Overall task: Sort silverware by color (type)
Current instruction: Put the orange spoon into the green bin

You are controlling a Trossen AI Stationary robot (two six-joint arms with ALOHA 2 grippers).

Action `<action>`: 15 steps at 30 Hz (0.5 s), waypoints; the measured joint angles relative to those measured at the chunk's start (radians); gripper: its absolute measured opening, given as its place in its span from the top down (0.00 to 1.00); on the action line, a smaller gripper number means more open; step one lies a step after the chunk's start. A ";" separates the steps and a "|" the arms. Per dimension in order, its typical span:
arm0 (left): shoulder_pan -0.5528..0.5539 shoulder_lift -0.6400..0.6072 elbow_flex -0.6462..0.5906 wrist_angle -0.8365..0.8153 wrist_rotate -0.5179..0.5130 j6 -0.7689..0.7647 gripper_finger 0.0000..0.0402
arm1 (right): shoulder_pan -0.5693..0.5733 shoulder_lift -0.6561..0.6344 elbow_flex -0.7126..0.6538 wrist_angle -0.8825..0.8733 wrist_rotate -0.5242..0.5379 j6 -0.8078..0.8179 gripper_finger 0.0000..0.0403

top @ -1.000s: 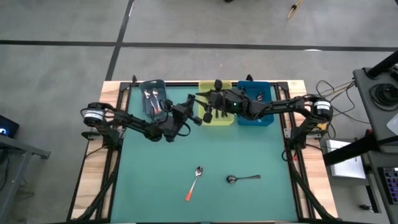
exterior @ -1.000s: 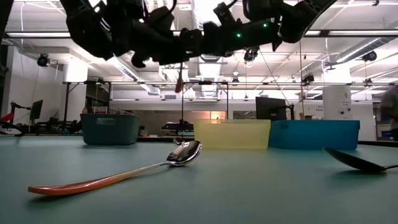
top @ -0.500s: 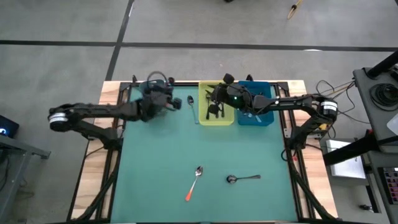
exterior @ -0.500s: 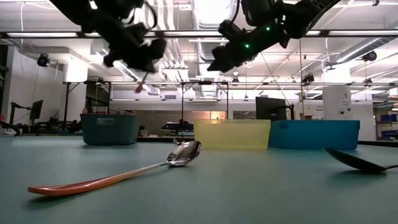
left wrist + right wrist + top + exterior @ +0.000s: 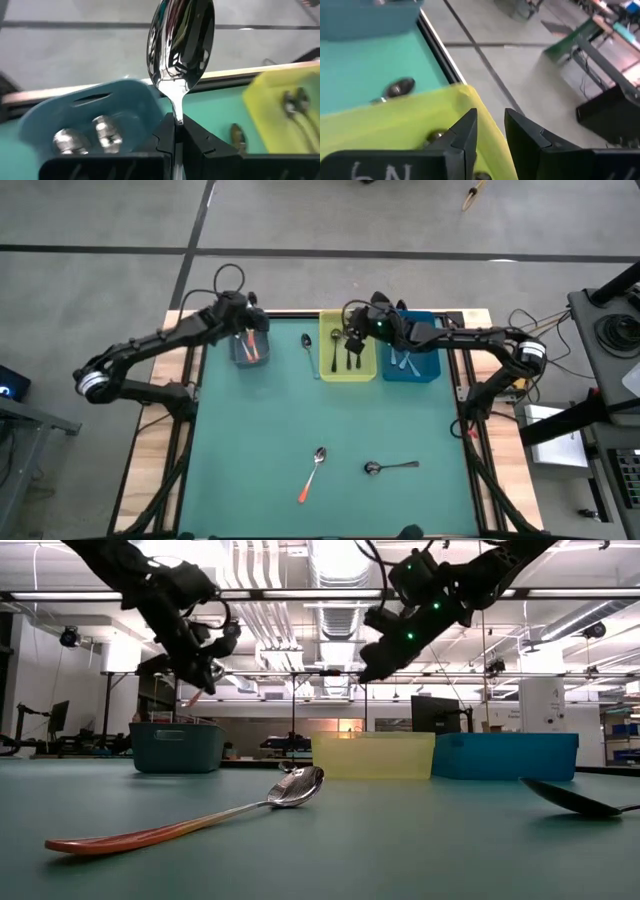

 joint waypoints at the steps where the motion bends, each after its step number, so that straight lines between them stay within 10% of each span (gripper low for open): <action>1: 0.011 0.000 0.000 -0.013 0.002 -0.003 1.00 | -0.010 0.000 -0.001 -0.015 0.000 0.003 0.78; 15: 0.030 0.003 -0.017 -0.103 0.043 -0.089 1.00 | -0.070 0.002 -0.054 -0.020 -0.003 0.053 0.82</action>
